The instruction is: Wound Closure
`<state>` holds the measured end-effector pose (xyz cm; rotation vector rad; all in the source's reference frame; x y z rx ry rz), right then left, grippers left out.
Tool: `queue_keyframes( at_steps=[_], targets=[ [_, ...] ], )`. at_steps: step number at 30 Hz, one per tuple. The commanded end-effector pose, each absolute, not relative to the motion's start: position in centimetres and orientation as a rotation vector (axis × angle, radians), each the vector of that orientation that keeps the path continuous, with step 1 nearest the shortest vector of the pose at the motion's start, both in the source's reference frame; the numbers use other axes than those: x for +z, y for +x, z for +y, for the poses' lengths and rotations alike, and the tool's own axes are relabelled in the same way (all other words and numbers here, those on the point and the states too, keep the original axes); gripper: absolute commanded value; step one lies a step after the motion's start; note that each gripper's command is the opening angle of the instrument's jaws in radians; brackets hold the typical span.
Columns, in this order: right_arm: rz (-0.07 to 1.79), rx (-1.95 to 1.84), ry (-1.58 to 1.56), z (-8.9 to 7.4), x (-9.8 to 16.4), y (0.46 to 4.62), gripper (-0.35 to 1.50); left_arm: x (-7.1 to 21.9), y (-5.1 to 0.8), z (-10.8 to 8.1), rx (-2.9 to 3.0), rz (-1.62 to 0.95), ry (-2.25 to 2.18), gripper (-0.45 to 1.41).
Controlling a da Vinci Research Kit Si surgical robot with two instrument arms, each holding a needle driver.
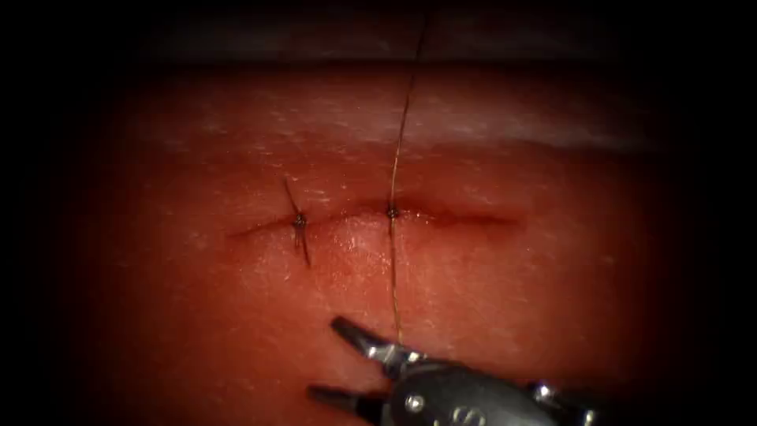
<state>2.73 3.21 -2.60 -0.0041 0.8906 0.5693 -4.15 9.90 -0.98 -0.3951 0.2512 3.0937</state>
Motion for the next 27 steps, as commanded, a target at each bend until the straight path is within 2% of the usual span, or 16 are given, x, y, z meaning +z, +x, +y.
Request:
queue_keyframes(
  at_steps=[1, 4, 12, 27],
  targets=[
    [0.901, 0.616, 0.008, 3.3, -2.7, 2.67, 1.23, -1.2, -4.03, 9.8, 3.02, 0.176, -0.483, -0.35],
    [0.897, 0.675, 0.034, 3.4, -2.8, 2.52, 1.3, -1.5, -3.82, 9.7, 2.953, 0.108, -0.561, -0.35],
    [0.892, 0.851, 0.031, 3.8, -2.6, 2.19, 1.28, -2.3, -3.42, 9.2, 2.777, -0.015, -0.77, -0.35],
    [0.929, 1.076, 0.095, 4.2, -1.9, 2.41, 1.41, -3.6, -3.16, 9.2, 2.718, -0.016, -0.815, -0.35]
  ],
)
